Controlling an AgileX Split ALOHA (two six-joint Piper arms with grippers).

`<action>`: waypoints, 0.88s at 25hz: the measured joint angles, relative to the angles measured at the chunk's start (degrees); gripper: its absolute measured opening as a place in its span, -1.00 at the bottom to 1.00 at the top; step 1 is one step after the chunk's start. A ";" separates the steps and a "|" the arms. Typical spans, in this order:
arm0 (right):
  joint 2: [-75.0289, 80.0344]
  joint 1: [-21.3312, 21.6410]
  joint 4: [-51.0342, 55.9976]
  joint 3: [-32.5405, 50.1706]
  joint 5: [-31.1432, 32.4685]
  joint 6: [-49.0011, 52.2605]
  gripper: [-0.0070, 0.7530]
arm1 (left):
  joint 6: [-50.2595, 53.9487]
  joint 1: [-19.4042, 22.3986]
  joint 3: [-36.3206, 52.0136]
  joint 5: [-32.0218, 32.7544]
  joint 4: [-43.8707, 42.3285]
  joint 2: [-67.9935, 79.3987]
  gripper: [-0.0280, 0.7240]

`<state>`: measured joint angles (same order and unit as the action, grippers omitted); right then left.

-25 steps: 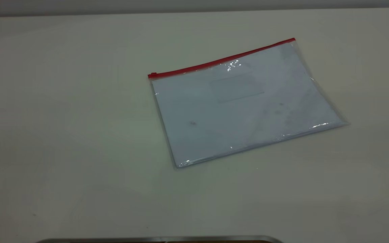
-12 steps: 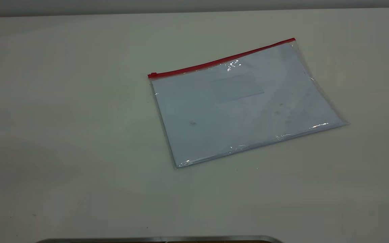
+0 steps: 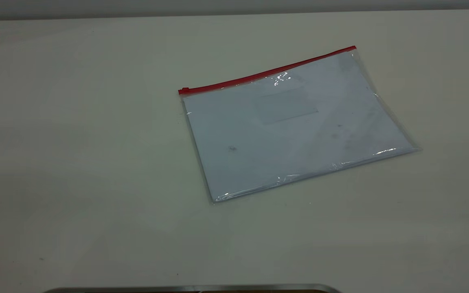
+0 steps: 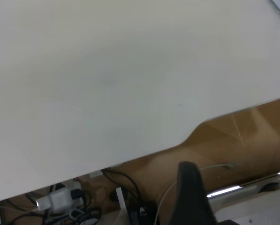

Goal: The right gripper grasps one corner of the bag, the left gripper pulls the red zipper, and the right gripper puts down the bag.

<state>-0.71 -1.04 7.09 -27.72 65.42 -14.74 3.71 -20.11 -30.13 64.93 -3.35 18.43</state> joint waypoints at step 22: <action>0.00 0.00 -0.06 0.04 -0.02 0.11 0.57 | -0.01 0.00 2.26 -0.56 -0.05 0.00 0.64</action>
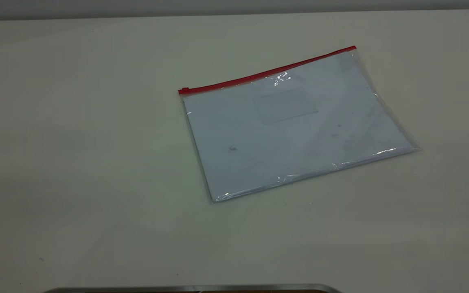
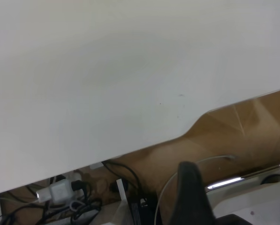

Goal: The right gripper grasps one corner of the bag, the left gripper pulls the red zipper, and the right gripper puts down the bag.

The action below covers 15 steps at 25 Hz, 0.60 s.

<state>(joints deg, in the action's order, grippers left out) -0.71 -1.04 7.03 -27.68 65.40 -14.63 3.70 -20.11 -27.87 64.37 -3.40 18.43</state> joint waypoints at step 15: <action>0.00 0.00 -0.05 0.00 0.00 0.00 0.57 | 0.00 14.96 0.00 -0.12 0.05 -8.15 0.64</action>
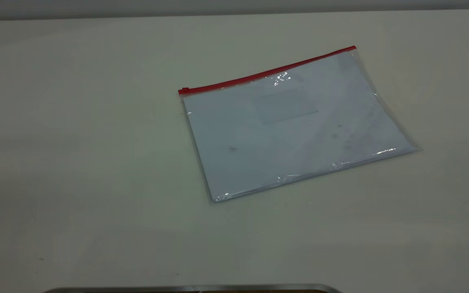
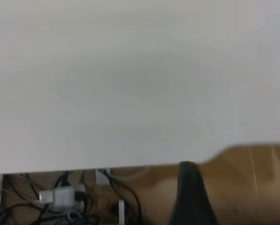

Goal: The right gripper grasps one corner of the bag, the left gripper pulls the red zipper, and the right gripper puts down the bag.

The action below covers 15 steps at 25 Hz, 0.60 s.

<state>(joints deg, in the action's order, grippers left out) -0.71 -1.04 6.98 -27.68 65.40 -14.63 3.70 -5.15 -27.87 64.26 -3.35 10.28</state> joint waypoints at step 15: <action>0.00 0.00 0.00 0.00 0.00 0.00 0.57 | -3.70 6.66 0.00 0.51 3.35 -11.36 0.64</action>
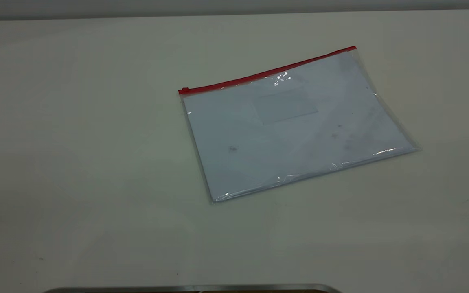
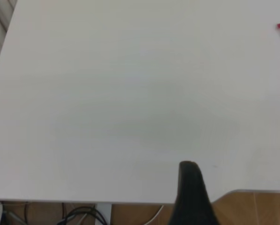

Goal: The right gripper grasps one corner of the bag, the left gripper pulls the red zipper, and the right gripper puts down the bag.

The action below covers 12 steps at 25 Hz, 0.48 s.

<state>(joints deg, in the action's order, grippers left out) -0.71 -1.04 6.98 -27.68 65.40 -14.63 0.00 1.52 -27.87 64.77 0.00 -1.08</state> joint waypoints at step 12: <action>0.00 0.00 0.00 0.00 -0.04 0.00 0.57 | 0.00 0.00 0.00 0.05 0.56 0.00 0.64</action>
<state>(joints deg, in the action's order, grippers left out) -0.71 -1.04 6.98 -27.68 65.35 -14.63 0.00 1.52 -27.87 64.81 0.56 -1.08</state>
